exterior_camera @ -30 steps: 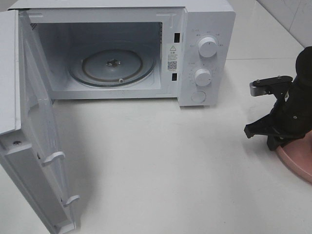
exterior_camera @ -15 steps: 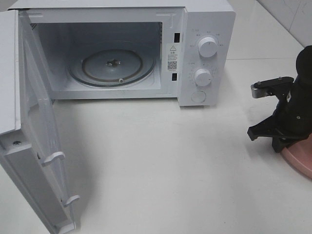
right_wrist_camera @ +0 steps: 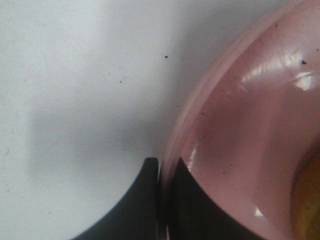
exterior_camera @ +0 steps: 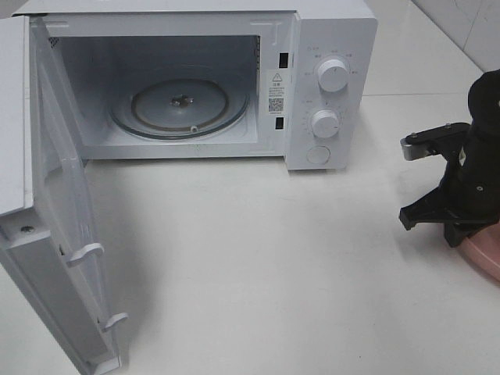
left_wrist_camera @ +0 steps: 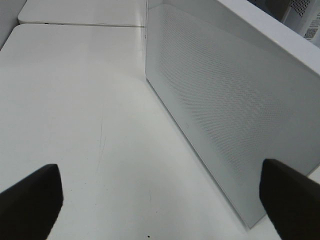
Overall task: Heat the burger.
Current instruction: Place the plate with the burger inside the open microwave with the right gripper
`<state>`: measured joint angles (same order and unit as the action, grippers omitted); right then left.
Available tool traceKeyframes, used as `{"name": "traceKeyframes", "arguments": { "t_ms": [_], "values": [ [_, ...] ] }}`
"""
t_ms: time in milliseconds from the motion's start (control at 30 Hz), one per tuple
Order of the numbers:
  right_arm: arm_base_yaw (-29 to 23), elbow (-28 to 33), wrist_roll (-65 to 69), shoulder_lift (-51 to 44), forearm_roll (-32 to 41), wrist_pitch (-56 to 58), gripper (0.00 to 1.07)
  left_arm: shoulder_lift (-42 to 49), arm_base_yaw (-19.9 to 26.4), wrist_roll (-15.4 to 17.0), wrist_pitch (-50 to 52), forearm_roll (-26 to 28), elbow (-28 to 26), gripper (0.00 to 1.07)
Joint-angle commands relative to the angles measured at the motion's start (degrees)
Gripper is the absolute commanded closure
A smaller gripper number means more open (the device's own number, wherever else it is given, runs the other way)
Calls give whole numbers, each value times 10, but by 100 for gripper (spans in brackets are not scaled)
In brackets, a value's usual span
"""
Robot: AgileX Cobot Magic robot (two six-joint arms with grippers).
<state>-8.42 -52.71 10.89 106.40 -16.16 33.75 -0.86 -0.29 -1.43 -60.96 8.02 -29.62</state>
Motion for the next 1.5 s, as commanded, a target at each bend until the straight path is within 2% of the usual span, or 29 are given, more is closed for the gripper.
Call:
{"name": "traceKeyframes", "arguments": {
  "t_ms": [33, 733, 1167, 1500],
  "values": [
    [-13, 1, 15, -7, -5, 10, 107, 2, 3, -1, -2, 1, 1, 8],
    [-81, 6, 116, -66, -116, 90, 107, 2, 3, -1, -2, 1, 1, 8],
    [-95, 60, 148, -131, -140, 92, 107, 2, 3, -1, -2, 1, 1, 8],
    [-143, 100, 170, -178, -164, 120, 107, 2, 3, -1, -2, 1, 1, 8]
  ]
}}
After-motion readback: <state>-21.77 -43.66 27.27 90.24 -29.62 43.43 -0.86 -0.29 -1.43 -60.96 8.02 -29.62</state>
